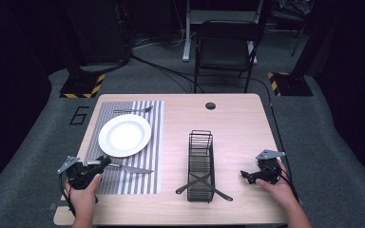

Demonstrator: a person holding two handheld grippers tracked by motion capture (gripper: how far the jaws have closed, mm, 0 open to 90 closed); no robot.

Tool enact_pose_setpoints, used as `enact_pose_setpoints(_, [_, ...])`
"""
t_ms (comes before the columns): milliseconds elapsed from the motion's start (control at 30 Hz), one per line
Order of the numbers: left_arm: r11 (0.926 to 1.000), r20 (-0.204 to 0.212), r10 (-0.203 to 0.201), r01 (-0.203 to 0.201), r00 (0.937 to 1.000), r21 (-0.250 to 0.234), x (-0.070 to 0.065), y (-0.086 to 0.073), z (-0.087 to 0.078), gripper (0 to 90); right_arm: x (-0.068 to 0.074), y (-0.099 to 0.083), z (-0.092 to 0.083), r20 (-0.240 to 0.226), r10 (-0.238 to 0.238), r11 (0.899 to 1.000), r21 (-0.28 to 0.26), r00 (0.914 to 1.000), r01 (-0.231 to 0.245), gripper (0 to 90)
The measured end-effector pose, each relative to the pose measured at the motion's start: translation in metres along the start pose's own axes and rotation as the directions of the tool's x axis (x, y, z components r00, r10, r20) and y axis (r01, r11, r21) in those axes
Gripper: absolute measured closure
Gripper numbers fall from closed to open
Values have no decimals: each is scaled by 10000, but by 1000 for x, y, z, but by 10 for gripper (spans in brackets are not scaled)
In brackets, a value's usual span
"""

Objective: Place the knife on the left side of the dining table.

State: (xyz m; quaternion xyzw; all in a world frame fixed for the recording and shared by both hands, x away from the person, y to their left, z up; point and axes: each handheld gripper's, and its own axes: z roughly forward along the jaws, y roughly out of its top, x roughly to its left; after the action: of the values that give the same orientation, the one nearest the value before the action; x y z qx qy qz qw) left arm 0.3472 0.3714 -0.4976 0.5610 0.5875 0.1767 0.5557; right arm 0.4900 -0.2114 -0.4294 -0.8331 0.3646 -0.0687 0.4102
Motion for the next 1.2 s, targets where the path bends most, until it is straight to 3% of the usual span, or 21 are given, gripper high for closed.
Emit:
enact_pose_setpoints(267, [9979, -154, -648, 649, 9978, 21, 8, -3, 0, 639, 0, 0, 0, 10, -2, 10000, -5, 10000, 2, 0])
enact_pose_setpoints(467, [9975, -97, -705, 706, 9975, 81, 11, -4, 0, 636, 0, 0, 0, 8, -1, 10000, -1, 10000, 1, 0])
enact_pose_setpoints(633, [9977, -403, -620, 630, 9973, 234, 15, -7, 1, 626, 0, 0, 0, 9, -3, 10000, -2, 10000, 3, 0])
enact_pose_setpoints(700, [9964, -407, -803, 814, 9959, 241, 17, -8, 1, 625, 0, 0, 0, 5, -4, 10000, -1, 10000, 4, 0])
enact_pose_setpoints(800, [9970, -468, -682, 699, 9966, 345, 19, -9, 2, 621, 0, 0, 0, 4, 41, 10000, 37, 10000, -41, 0])
enact_pose_setpoints(933, [9958, -508, -820, 839, 9953, 368, 22, -9, 6, 611, 0, 0, 0, 6, -9, 10000, 7, 10000, 9, 0])
enact_pose_setpoints(1033, [9967, -478, -640, 662, 9968, 461, 26, -8, 8, 602, 0, 0, 0, -78, -9, 10000, 8, 10000, 9, 0])
enact_pose_setpoints(1200, [9940, -454, -937, 960, 9946, 523, 29, -8, 11, 596, 0, 0, 0, -70, -11, 10000, 6, 10000, 11, 0])
